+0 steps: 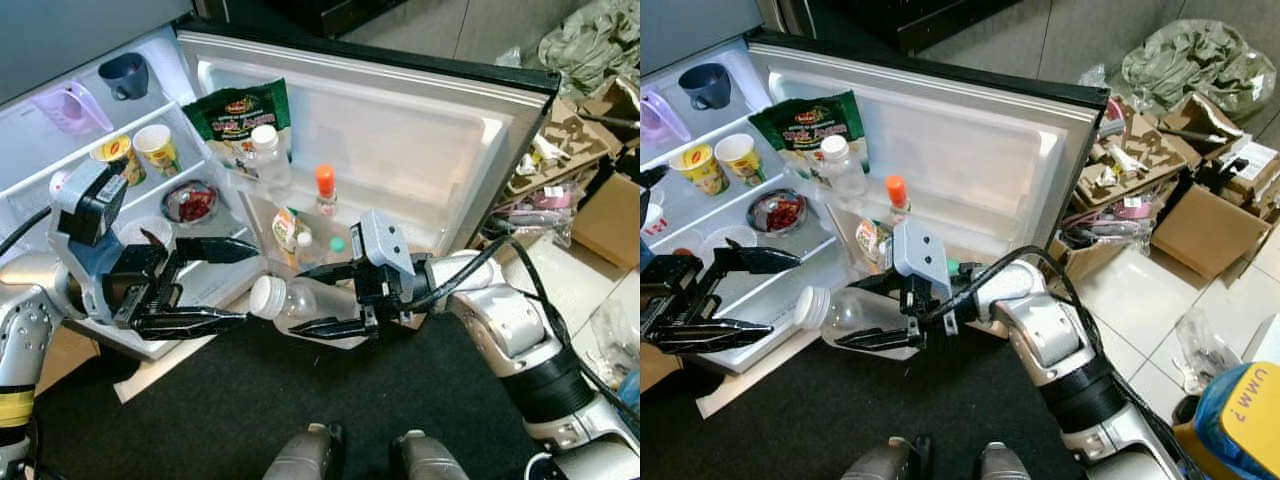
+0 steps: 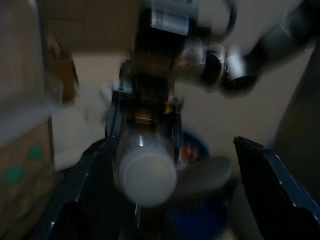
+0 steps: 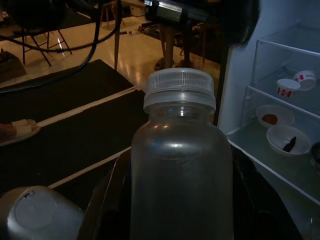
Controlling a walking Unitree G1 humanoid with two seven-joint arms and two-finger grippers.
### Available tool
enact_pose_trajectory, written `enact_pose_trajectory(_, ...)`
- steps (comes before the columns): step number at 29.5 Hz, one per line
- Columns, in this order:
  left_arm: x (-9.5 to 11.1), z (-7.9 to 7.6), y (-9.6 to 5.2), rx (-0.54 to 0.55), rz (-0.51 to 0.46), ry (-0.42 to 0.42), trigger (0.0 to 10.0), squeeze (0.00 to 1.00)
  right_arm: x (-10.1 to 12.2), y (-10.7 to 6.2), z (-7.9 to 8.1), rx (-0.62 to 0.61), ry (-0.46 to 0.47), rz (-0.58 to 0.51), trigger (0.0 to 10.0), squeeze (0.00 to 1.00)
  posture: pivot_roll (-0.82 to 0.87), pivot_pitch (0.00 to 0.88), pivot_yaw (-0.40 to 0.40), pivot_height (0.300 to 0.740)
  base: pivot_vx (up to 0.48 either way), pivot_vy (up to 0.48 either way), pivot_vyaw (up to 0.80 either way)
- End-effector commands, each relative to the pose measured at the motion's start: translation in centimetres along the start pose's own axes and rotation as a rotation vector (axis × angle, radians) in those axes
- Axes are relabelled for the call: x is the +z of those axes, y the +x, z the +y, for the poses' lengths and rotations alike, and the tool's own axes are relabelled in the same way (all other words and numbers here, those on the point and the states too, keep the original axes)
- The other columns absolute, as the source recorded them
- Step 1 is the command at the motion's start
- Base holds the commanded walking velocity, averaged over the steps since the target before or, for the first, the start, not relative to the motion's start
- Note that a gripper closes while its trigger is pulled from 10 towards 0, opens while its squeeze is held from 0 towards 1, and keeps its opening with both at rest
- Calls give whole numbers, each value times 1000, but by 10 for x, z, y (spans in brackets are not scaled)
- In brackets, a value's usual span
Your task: Restocking fridge
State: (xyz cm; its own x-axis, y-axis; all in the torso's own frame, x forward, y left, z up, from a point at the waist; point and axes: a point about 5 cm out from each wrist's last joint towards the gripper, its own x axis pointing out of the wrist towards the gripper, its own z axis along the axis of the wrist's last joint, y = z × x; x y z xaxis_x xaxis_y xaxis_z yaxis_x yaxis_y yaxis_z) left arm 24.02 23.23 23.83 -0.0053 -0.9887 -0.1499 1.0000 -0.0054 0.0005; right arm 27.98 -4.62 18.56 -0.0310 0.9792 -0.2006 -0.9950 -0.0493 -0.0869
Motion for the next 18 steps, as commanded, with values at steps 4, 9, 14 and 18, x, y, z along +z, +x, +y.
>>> enact_pose_trajectory(4, 9, 11, -4, 86, 126, 120, 10000, 0, 16, 4, -12, -111, -146, -24, 0, 0, -49, 156, 91, 740, 0, 0, 0)
enact_pose_trajectory(9, 15, 16, -5, 132, 116, 164, 10000, 0, 19, 2, -20, -176, -178, -19, 0, 0, -49, 154, 91, 740, 0, 0, 0)
enact_pose_trajectory(14, 35, 30, -7, 241, 48, 280, 10000, 0, 32, -10, -40, -344, -311, 32, 0, 0, -46, 152, 91, 740, 0, 0, 0)
enact_pose_trajectory(18, 33, 36, -2, 259, 40, 300, 10000, 0, 35, -11, -49, -423, -416, 98, 0, 0, -49, 149, 91, 740, 0, 0, 0)
